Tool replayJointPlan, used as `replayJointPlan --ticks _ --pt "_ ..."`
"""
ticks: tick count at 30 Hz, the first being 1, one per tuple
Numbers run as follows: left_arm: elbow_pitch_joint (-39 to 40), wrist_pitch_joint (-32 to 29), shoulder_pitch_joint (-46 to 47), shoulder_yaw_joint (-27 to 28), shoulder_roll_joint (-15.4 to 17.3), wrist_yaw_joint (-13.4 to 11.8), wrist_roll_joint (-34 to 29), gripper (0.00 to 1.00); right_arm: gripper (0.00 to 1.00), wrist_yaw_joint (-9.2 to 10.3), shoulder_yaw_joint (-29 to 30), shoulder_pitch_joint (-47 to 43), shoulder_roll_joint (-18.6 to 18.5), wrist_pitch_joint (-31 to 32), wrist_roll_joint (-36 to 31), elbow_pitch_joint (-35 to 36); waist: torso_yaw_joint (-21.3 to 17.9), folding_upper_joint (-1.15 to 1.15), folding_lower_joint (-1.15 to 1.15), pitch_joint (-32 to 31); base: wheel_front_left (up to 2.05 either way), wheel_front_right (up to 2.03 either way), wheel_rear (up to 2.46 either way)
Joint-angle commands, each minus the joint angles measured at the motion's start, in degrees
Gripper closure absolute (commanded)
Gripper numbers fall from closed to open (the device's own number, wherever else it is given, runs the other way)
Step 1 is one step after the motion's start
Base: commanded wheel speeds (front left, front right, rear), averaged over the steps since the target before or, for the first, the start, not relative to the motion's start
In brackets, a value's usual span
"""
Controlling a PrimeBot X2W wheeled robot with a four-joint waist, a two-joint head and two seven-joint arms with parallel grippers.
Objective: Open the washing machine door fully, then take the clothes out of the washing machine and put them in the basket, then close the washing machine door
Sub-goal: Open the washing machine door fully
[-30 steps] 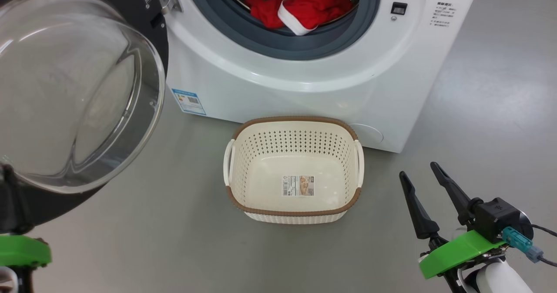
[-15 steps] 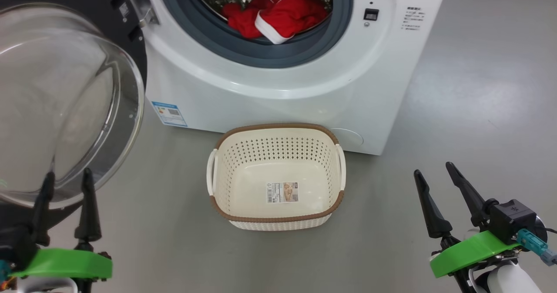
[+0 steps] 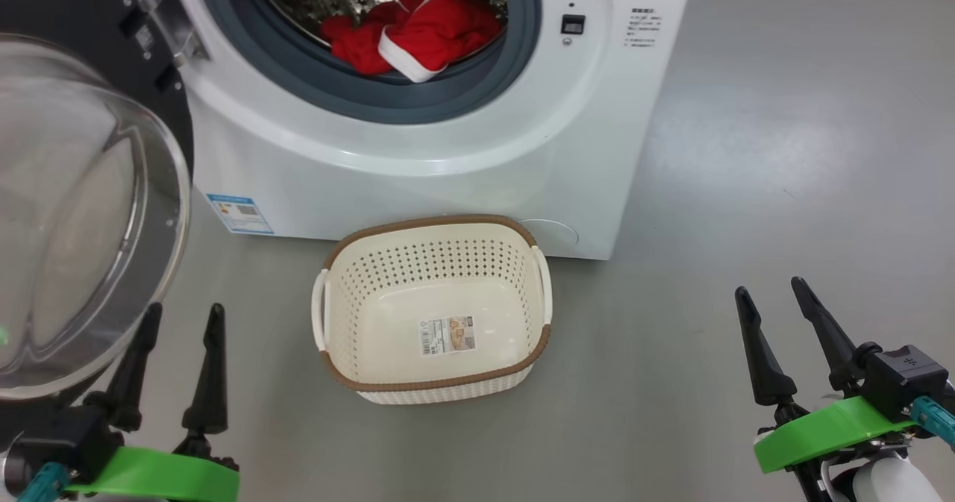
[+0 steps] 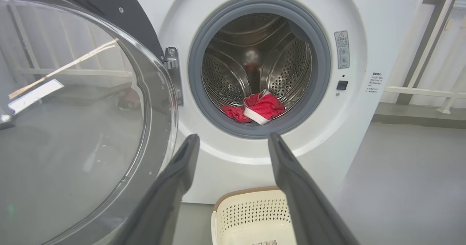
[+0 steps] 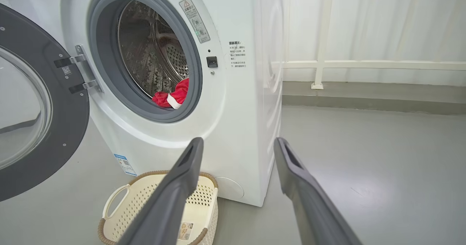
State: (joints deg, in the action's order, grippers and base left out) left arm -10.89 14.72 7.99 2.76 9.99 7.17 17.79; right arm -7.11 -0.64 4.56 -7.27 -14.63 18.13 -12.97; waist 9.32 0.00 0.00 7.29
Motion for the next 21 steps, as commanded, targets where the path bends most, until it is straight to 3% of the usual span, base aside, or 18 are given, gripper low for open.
replayJointPlan --ticks 1,21 --pt "1.97 0.28 0.14 1.46 1.54 0.32 0.22 0.0 0.0 -0.37 -0.82 0.12 -0.47 -0.37 0.44 1.63 -1.13 0.0 0.0 0.11 0.0 0.0 0.0" --pt "4.67 0.28 -2.83 -3.65 0.24 0.32 3.3 0.0 0.0 -0.37 2.8 -0.84 -0.2 -0.37 0.81 2.56 -7.21 0.0 0.0 0.39 0.0 0.0 0.0"
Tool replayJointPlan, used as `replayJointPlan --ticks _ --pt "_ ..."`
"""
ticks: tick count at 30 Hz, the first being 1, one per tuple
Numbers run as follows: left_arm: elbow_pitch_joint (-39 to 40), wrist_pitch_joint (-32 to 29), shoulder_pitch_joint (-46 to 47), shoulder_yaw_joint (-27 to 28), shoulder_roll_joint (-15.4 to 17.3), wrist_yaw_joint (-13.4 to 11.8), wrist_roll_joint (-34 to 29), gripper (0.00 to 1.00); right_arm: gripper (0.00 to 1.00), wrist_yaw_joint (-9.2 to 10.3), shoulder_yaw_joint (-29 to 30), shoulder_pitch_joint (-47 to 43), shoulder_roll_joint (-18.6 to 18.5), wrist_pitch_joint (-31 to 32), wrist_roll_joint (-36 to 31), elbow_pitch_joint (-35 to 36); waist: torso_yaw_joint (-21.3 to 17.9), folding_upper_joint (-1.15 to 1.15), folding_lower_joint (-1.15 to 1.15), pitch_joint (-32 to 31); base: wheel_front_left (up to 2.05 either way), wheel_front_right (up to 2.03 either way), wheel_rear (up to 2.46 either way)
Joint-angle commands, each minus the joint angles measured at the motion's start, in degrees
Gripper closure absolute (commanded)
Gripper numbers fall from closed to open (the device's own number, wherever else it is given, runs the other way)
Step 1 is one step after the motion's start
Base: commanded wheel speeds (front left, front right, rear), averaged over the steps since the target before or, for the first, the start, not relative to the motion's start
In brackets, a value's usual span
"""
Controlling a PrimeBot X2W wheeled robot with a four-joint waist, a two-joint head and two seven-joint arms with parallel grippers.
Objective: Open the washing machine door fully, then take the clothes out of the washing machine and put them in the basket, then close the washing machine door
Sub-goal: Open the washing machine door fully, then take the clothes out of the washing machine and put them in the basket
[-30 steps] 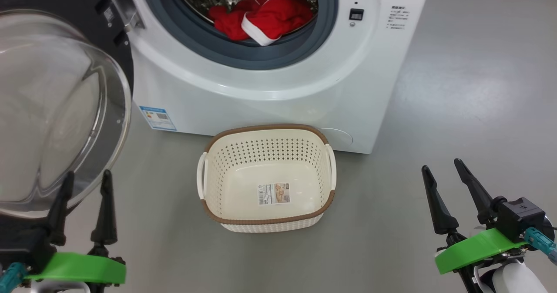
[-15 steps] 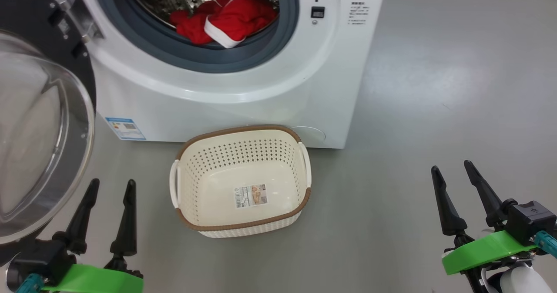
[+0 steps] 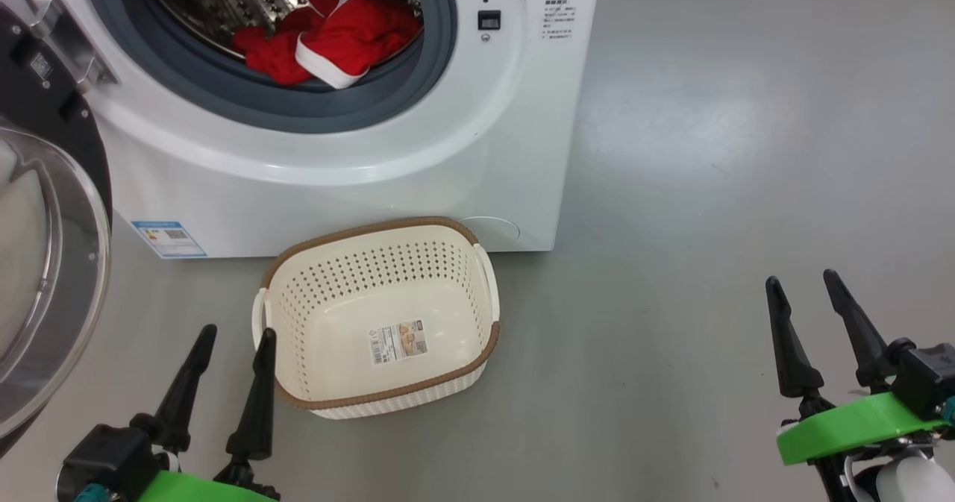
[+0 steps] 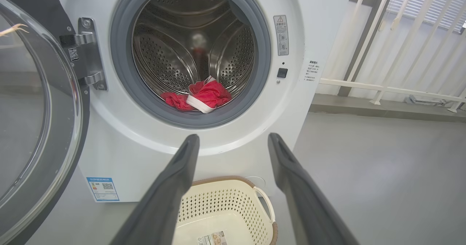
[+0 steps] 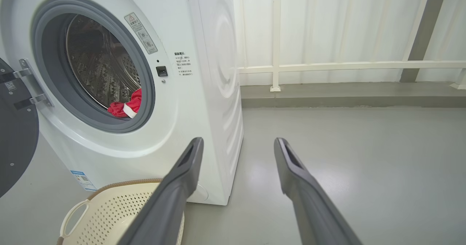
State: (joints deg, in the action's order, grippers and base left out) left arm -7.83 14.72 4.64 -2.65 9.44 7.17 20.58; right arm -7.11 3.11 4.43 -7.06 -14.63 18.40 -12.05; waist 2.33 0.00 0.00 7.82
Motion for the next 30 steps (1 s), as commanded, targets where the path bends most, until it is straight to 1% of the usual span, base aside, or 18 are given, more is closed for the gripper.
replayJointPlan --ticks 1,8,24,30 --pt "1.68 0.28 0.46 1.69 0.69 0.32 0.69 0.0 0.0 -0.37 -0.88 -0.88 -0.36 -0.37 0.52 1.66 -0.34 0.0 0.0 -0.2 0.0 0.0 0.0" --pt "2.29 0.28 0.28 1.0 0.77 0.32 1.29 0.0 0.0 -0.37 -0.64 -1.18 -0.2 -0.37 0.5 1.7 -0.81 0.0 0.0 -0.22 0.0 0.0 0.0" --pt "1.76 0.28 0.77 1.24 1.17 0.32 0.99 0.0 0.0 -0.37 -0.04 -1.21 -0.17 -0.37 0.28 2.22 -0.28 0.0 0.0 -0.28 0.0 0.0 0.0" --pt "2.17 0.28 1.31 0.51 1.91 0.32 2.09 0.0 0.0 -0.37 -0.22 -0.94 -0.31 -0.37 0.26 2.36 -0.28 0.0 0.0 0.19 0.15 -0.19 0.05"
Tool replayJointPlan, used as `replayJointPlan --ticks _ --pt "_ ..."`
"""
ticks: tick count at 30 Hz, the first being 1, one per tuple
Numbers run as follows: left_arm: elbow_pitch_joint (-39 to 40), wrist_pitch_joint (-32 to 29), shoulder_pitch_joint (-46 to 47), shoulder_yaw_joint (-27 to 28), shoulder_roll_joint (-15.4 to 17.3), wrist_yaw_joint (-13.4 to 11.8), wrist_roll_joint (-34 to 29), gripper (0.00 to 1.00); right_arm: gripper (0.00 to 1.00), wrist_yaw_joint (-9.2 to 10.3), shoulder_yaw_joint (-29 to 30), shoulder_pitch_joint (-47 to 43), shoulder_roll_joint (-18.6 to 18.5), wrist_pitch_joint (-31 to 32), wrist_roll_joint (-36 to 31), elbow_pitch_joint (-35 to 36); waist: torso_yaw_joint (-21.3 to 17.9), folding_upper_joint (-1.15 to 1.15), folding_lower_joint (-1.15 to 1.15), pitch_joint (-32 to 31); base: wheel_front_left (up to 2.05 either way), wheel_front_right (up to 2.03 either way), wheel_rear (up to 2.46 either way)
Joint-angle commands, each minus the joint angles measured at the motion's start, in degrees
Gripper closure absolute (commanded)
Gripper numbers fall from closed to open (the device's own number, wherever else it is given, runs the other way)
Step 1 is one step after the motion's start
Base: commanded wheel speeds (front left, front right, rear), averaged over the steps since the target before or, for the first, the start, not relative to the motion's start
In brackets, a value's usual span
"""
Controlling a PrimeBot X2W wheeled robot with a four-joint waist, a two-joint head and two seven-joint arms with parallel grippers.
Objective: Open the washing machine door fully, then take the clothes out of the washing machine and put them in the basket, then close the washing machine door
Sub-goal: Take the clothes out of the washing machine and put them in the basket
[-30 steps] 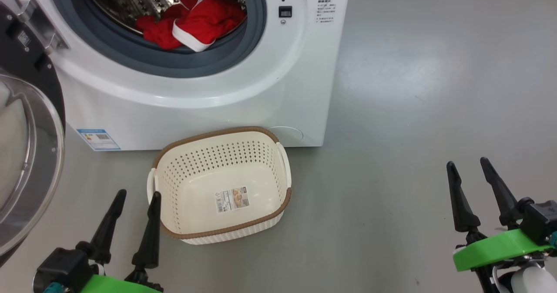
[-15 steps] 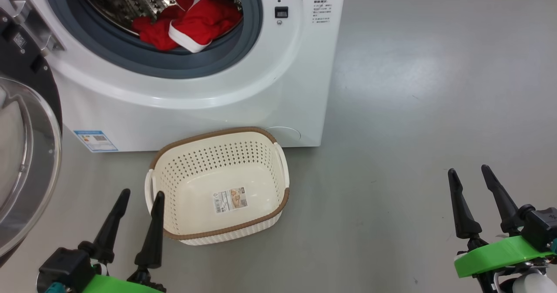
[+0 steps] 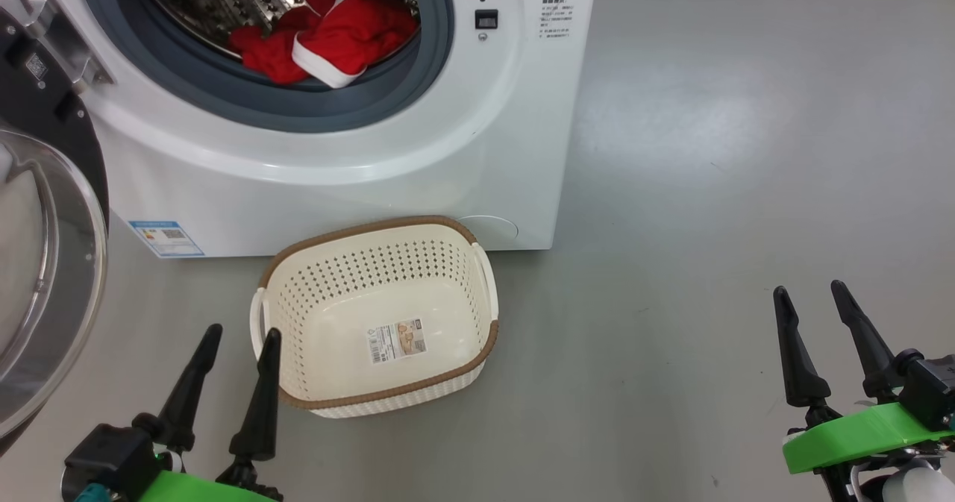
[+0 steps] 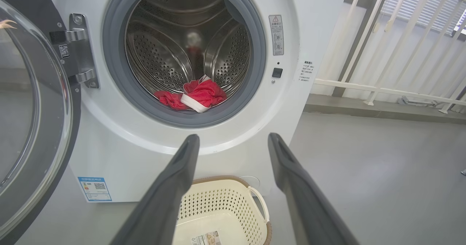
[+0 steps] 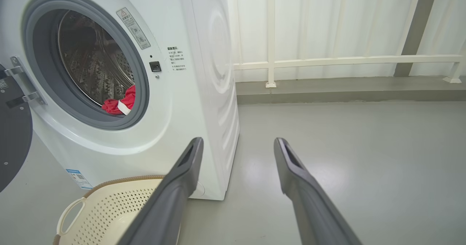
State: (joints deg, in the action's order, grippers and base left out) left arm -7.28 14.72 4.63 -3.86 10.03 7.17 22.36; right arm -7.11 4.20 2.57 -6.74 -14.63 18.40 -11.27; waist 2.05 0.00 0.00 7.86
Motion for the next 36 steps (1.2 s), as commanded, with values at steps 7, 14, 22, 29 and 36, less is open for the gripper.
replayJointPlan --ticks 7,14,22,29,36 --pt "1.9 0.28 1.71 1.05 2.09 0.32 1.74 0.0 0.0 -0.37 -1.33 1.17 -0.65 -0.37 0.14 1.59 -0.02 0.0 0.0 0.62 0.96 -1.05 0.09" --pt "1.8 0.28 2.03 0.83 2.31 0.32 2.01 0.0 0.0 -0.37 -1.38 1.15 -0.59 -0.37 0.13 1.67 -0.01 0.0 0.0 0.94 1.7 -1.78 0.08" --pt "1.17 0.28 2.24 1.13 1.95 0.32 1.49 0.0 0.0 -0.37 -1.46 1.13 -0.68 -0.37 0.01 1.73 0.16 0.0 0.0 1.12 1.28 -1.28 0.0" --pt "0.65 0.28 2.24 1.65 1.47 0.32 0.82 0.0 0.0 -0.37 -1.34 1.22 -0.65 -0.37 -0.05 1.69 0.47 0.0 0.0 1.13 0.36 -0.36 0.0" --pt "0.45 0.28 2.37 1.41 1.47 0.32 1.74 0.0 0.0 -0.37 -1.55 1.39 -0.6 -0.37 -0.08 1.65 0.55 0.0 0.0 1.22 0.0 0.0 0.0"
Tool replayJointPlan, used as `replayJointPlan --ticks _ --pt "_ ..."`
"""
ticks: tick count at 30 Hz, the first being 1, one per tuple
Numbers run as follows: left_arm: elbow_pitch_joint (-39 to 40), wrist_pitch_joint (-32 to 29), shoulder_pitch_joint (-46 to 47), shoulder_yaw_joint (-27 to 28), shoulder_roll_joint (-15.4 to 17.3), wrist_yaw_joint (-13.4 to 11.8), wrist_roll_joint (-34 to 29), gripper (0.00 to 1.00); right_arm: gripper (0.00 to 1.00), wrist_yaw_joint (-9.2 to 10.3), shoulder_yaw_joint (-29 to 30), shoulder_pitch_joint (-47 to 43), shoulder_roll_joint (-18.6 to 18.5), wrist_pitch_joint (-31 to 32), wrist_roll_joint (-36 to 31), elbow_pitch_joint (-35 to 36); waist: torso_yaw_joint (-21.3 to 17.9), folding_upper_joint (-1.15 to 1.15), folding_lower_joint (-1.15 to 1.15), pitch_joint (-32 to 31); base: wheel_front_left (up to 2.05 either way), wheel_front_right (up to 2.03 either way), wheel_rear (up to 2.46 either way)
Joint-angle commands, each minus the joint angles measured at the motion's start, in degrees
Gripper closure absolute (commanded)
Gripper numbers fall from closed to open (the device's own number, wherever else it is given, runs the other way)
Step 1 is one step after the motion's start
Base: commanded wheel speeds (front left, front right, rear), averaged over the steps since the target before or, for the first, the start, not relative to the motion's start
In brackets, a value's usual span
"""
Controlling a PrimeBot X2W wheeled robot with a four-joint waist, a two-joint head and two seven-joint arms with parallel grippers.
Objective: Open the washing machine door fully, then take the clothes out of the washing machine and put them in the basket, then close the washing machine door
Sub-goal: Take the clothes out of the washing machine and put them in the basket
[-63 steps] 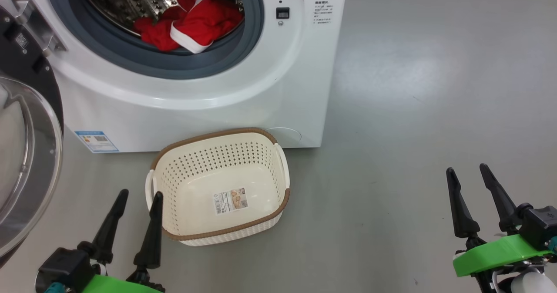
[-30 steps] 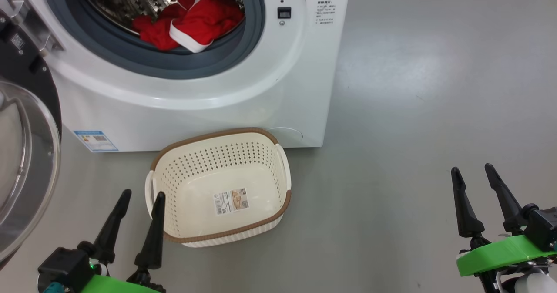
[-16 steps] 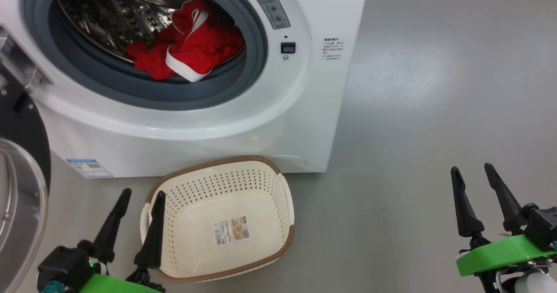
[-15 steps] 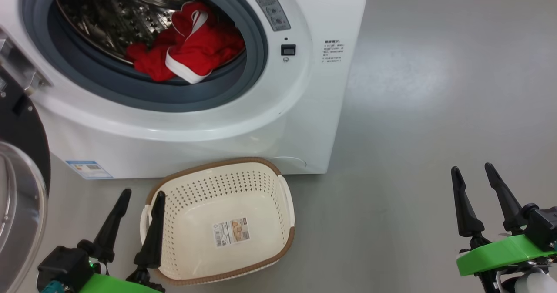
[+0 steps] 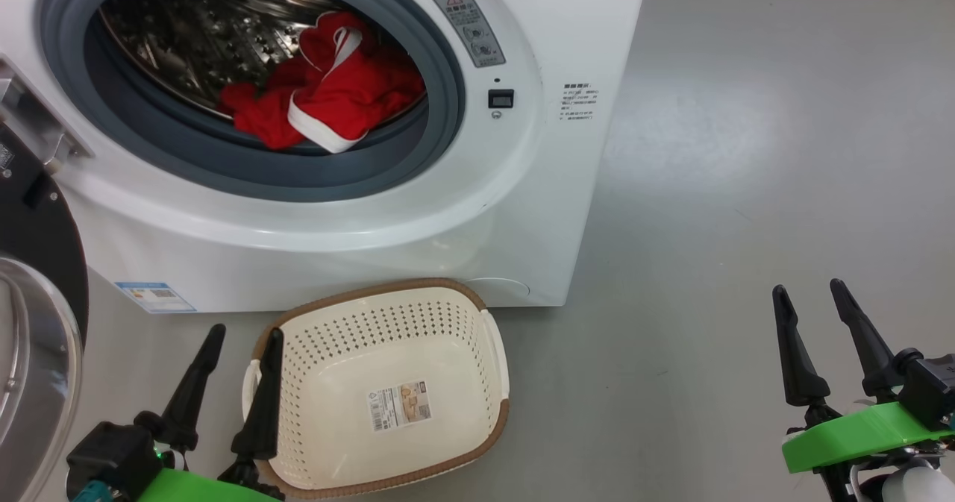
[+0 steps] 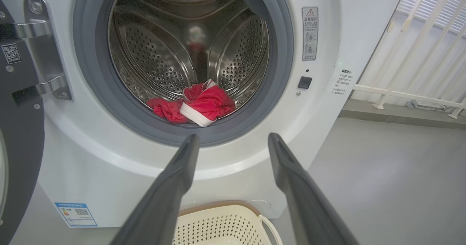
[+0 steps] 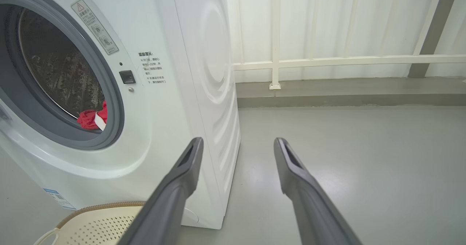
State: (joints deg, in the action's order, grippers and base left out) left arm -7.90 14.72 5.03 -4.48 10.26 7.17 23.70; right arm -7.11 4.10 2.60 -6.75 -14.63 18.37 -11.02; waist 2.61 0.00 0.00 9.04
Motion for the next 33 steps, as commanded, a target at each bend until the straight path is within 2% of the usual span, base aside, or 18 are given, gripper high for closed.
replayJointPlan --ticks 1,15,20,33 --pt "1.13 0.28 1.98 2.0 1.27 0.32 0.46 0.0 0.0 -0.37 -1.47 1.4 -0.59 -0.37 -0.06 1.41 -0.02 0.0 0.0 0.08 0.0 0.0 0.0" --pt "-1.83 0.28 7.0 2.4 1.25 0.32 0.8 0.0 0.0 -0.37 -1.06 3.26 0.04 -0.37 -0.31 2.43 -0.51 0.0 0.0 4.66 0.0 0.0 0.0" --pt "-6.15 0.28 13.76 1.91 2.26 0.32 1.18 0.0 0.0 -0.37 -0.73 4.75 0.65 -0.37 -0.42 2.99 -0.99 0.0 0.0 8.22 0.0 0.0 0.0" --pt "-21.4 0.28 35.08 -4.16 7.02 0.32 3.17 0.0 0.0 -0.37 -0.61 9.38 2.5 -0.37 -0.62 3.91 -3.91 0.0 0.0 17.78 0.0 0.0 0.0"
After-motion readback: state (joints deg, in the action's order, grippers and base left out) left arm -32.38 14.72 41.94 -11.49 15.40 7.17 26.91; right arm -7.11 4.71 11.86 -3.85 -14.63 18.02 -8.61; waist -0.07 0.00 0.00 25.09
